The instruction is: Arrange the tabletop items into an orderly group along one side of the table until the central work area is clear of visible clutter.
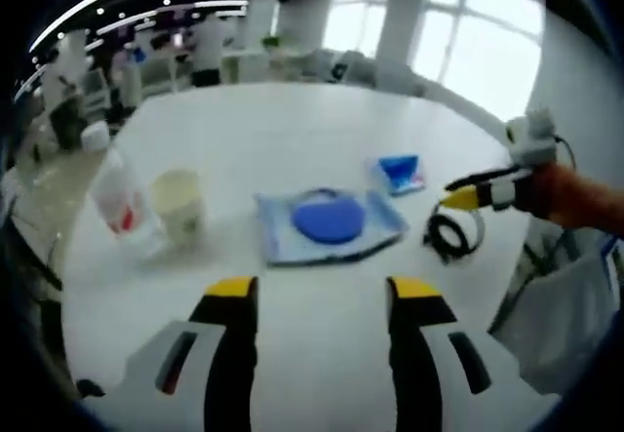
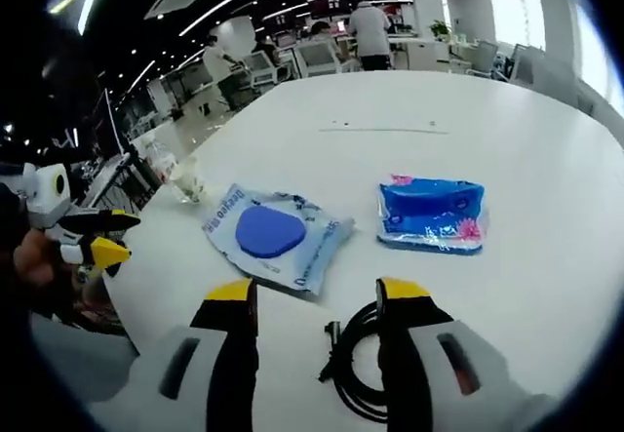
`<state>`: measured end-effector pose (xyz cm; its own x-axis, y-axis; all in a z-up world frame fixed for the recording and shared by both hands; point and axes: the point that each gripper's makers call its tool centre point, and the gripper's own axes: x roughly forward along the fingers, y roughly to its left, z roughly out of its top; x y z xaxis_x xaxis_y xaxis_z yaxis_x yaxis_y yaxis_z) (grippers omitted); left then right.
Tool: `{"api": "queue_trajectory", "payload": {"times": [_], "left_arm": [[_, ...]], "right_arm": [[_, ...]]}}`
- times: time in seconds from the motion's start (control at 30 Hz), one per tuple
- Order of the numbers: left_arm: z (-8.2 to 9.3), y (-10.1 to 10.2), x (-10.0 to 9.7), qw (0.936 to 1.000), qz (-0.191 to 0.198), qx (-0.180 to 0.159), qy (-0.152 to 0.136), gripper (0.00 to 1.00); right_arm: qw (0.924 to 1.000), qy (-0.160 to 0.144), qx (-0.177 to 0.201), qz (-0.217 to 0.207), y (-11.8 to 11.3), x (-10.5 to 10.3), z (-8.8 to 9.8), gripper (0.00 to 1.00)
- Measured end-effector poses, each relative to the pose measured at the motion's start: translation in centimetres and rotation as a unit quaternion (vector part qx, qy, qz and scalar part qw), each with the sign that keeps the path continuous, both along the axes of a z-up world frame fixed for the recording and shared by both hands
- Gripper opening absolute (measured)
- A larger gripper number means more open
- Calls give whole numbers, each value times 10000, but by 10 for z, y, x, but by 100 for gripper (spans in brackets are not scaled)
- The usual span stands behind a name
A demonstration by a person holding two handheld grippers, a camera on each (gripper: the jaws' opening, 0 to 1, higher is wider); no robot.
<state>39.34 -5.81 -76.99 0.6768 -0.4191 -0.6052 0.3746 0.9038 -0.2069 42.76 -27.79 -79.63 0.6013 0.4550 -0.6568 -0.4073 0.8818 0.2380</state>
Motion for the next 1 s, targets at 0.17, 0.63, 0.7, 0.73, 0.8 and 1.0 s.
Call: {"api": "queue_trajectory", "payload": {"times": [0.17, 0.63, 0.7, 0.73, 0.8, 1.0], "left_arm": [[-20, 6, 21, 9988, 353, -227, 251, 48], [-57, 10, 66, 9972, 500, -288, 466, 51], [-64, 12, 69, 9963, 572, -338, 553, 51], [-66, 12, 69, 9958, 605, -346, 587, 51], [-71, 14, 71, 9947, 723, -355, 645, 51], [-85, 8, 75, 9932, 754, -390, 797, 50]], "right_arm": [[9990, 268, 341, -132, 16, 4, -11, 44], [9917, 709, 865, -638, 33, 20, -44, 41], [9902, 788, 917, -698, 34, 22, -49, 41], [9889, 845, 971, -736, 36, 23, -51, 41], [9877, 904, 1036, -749, 40, 24, -54, 41], [9869, 1009, 1029, -729, 49, 26, -64, 40]]}}
